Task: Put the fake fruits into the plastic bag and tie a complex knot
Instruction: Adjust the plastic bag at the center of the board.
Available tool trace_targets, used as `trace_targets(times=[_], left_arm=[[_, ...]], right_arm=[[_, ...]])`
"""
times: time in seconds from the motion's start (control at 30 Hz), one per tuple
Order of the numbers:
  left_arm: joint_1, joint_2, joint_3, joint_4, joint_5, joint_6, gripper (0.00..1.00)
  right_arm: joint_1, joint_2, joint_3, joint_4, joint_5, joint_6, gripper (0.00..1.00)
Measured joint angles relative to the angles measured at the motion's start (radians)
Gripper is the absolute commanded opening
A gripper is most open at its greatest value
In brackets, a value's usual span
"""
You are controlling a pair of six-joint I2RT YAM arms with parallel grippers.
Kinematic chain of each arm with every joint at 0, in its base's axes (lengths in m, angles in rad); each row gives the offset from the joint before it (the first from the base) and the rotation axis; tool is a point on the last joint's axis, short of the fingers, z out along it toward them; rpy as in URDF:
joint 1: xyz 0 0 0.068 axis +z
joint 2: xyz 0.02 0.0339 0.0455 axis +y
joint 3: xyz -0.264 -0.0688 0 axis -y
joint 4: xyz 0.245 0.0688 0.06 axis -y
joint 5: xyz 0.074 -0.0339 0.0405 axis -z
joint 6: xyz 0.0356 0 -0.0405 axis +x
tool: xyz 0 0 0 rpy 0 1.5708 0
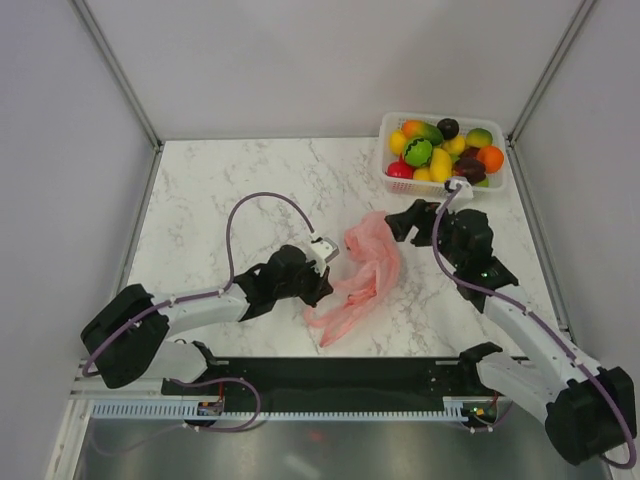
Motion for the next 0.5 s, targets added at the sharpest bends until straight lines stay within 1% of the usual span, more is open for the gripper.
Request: trace_targets(times=[0.1, 0.13, 0.3, 0.37, 0.43, 0.47, 0.5], left_arm=[[0.000, -0.008, 0.000, -0.007, 0.000, 0.000, 0.02], [0.000, -0.013, 0.000, -0.007, -0.001, 0.000, 0.02], [0.000, -0.032, 0.000, -0.009, -0.004, 0.000, 0.02], [0.000, -0.037, 0.000, -0.010, -0.005, 0.000, 0.02], [0.000, -0.039, 0.000, -0.013, -0.005, 0.000, 0.02], [0.000, -0.041, 0.000, -0.014, -0.005, 0.000, 0.02], [0.000, -0.043, 0.000, -0.015, -0.005, 0.000, 0.02]], right_arm=[[0.100, 0.116, 0.143, -0.042, 0.007, -0.016, 0.84], [0.123, 0.157, 0.183, -0.052, 0.011, -0.019, 0.89], [0.203, 0.336, 0.297, -0.112, 0.079, -0.024, 0.91], [0.251, 0.407, 0.335, -0.175, 0.152, -0.022, 0.90], [0.290, 0.467, 0.372, -0.223, 0.220, -0.018, 0.86], [0.306, 0.493, 0.385, -0.240, 0.249, -0.013, 0.81], [0.317, 0.514, 0.394, -0.255, 0.275, -0.008, 0.57]])
